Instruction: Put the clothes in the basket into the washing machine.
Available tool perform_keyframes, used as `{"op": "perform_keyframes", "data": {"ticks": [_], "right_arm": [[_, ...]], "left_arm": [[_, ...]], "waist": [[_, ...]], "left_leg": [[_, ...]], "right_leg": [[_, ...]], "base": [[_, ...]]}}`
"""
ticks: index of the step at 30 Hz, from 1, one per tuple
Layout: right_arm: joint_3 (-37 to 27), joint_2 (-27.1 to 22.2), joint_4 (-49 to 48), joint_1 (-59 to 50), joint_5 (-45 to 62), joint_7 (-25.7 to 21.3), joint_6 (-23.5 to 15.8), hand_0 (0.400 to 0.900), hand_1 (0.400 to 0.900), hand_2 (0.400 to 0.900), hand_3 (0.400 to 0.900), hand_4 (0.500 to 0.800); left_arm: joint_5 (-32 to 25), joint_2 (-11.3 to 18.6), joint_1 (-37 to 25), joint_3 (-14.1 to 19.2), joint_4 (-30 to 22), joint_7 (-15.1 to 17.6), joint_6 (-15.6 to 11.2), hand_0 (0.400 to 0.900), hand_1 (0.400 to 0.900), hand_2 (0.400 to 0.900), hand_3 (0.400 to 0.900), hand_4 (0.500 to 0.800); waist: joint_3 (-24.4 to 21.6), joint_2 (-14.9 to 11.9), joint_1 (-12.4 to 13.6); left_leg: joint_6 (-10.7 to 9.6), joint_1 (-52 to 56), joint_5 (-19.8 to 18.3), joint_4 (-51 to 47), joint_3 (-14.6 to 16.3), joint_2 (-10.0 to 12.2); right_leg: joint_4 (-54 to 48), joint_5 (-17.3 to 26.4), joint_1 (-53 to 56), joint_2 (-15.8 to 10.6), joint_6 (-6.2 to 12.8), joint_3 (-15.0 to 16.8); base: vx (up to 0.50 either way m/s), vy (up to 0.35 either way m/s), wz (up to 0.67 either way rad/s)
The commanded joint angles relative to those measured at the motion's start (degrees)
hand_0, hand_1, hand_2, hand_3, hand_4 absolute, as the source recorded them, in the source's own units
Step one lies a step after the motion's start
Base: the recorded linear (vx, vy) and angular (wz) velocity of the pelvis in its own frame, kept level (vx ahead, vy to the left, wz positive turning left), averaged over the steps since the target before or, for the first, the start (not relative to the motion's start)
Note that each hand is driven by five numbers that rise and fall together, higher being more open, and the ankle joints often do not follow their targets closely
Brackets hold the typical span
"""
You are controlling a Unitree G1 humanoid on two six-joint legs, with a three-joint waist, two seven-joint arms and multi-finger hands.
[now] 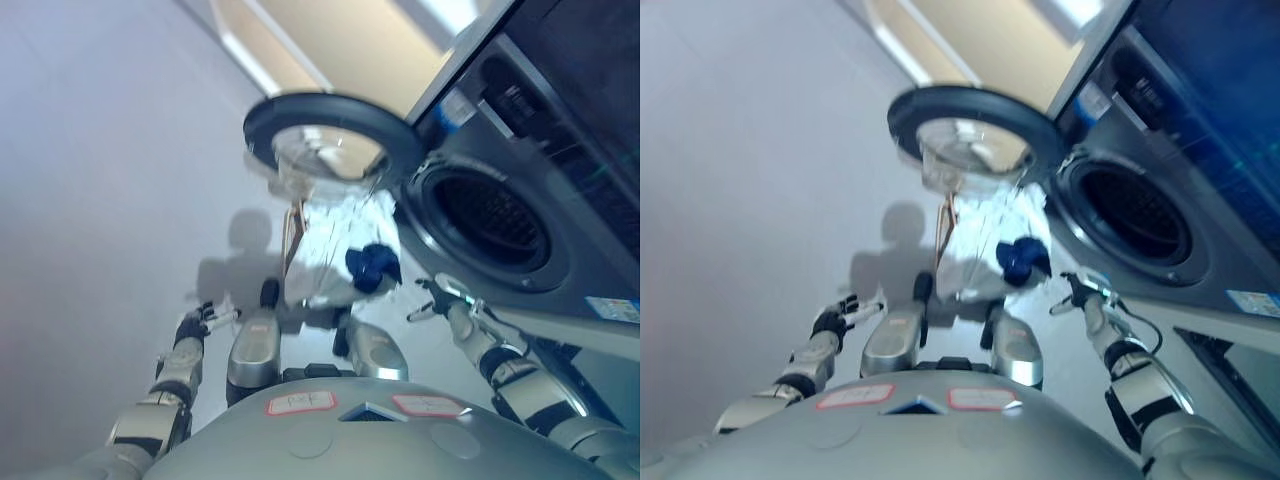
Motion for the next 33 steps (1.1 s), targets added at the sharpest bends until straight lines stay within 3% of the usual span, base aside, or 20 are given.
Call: {"op": "perform_keyframes", "data": {"ticks": [1, 4, 9, 15, 17, 18, 27, 33], "right_arm": [[4.24, 0.41, 2.00, -7.45, -2.27, -6.52, 2.30, 0.900, 0.900, 0.900, 0.900, 0.800], [6.42, 2.83, 6.80, -13.90, -3.22, -8.00, 4.05, 0.900, 0.900, 0.900, 0.900, 0.800], [7.45, 0.72, 9.42, -20.72, -7.05, -12.11, 6.38, 0.900, 0.900, 0.900, 0.900, 0.800], [7.44, -1.23, 11.64, -25.38, -7.72, -13.73, 7.83, 0.900, 0.900, 0.900, 0.900, 0.800], [7.30, -2.26, 12.01, -26.64, -7.76, -13.96, 7.94, 0.900, 0.900, 0.900, 0.900, 0.800], [7.41, -2.84, 12.55, -27.69, -7.70, -14.08, 8.14, 0.900, 0.900, 0.900, 0.900, 0.800], [6.71, -9.19, 15.26, -32.78, -7.78, -14.37, 8.87, 0.900, 0.900, 0.900, 0.900, 0.800], [6.78, -14.95, 16.16, -34.24, -9.08, -14.57, 9.34, 0.900, 0.900, 0.900, 0.900, 0.800]], "left_arm": [[-2.96, 0.74, -3.77, -2.34, -1.75, 4.26, -3.13, 0.900, 0.900, 0.900, 0.900, 0.800], [-5.21, -0.33, -7.10, -3.79, -1.74, 7.46, -3.28, 0.900, 0.900, 0.900, 0.900, 0.800], [-7.43, -0.17, -8.83, -5.35, -5.45, 9.11, -4.37, 0.900, 0.900, 0.900, 0.900, 0.800], [-8.49, 0.47, -9.55, -6.62, -9.37, 10.32, -5.05, 0.900, 0.900, 0.900, 0.900, 0.800], [-8.39, 0.63, -9.89, -6.88, -10.31, 10.91, -4.93, 0.900, 0.900, 0.900, 0.900, 0.800], [-8.39, 0.51, -9.74, -6.99, -10.66, 11.03, -4.90, 0.900, 0.900, 0.900, 0.900, 0.800], [-8.46, 0.38, -9.18, -9.10, -15.51, 11.66, -5.38, 0.900, 0.900, 0.900, 0.900, 0.800], [-8.68, 0.64, -7.65, -8.64, -18.91, 11.70, -5.66, 0.900, 0.900, 0.900, 0.900, 0.800]], "waist": [[4.54, 0.51, 1.75], [6.72, 2.82, 2.72], [8.61, 5.47, 4.23], [10.07, 7.79, 5.35], [10.35, 8.41, 5.46], [10.54, 8.70, 5.68], [10.91, 11.68, 5.97], [9.91, 13.93, 5.74]], "left_leg": [[-0.14, -4.48, -1.98, 5.72, 0.84, -2.56], [-0.48, -10.06, -2.45, 9.62, -0.04, -3.39], [-1.03, -19.06, -3.26, 15.26, -0.22, -3.88], [-1.15, -26.59, -4.16, 20.16, -0.83, -4.79], [-1.15, -29.50, -4.71, 22.16, -1.02, -5.19], [-1.20, -30.23, -6.91, 23.93, -0.81, -5.36], [-0.77, -40.12, -8.13, 30.67, -0.94, -7.16], [-0.58, -47.02, -9.15, 35.73, -0.08, -8.19]], "right_leg": [[13.39, -4.83, -5.14, -1.60, 1.70, -0.03], [17.79, -6.11, -10.43, -2.62, 1.32, -1.76], [25.02, -8.17, -19.19, -4.05, 1.30, -3.00], [31.78, -10.41, -26.14, -5.59, 1.22, -3.54], [34.30, -11.15, -29.21, -5.99, 1.19, -3.26], [36.52, -13.23, -30.16, -6.24, 1.65, -2.70], [45.16, -15.52, -40.48, -8.41, 1.35, -1.39], [50.80, -16.87, -48.22, -9.38, 0.92, 0.91]], "base": [[-0.14, -0.011, 0.41], [-0.10, 0.008, 0.39], [-0.09, 0.004, 0.24], [-0.04, -0.004, 0.19], [0.00, 0.003, 0.10], [0.04, 0.004, 0.05], [-0.03, 0.030, 0.08], [-0.05, 0.069, -0.02]]}}
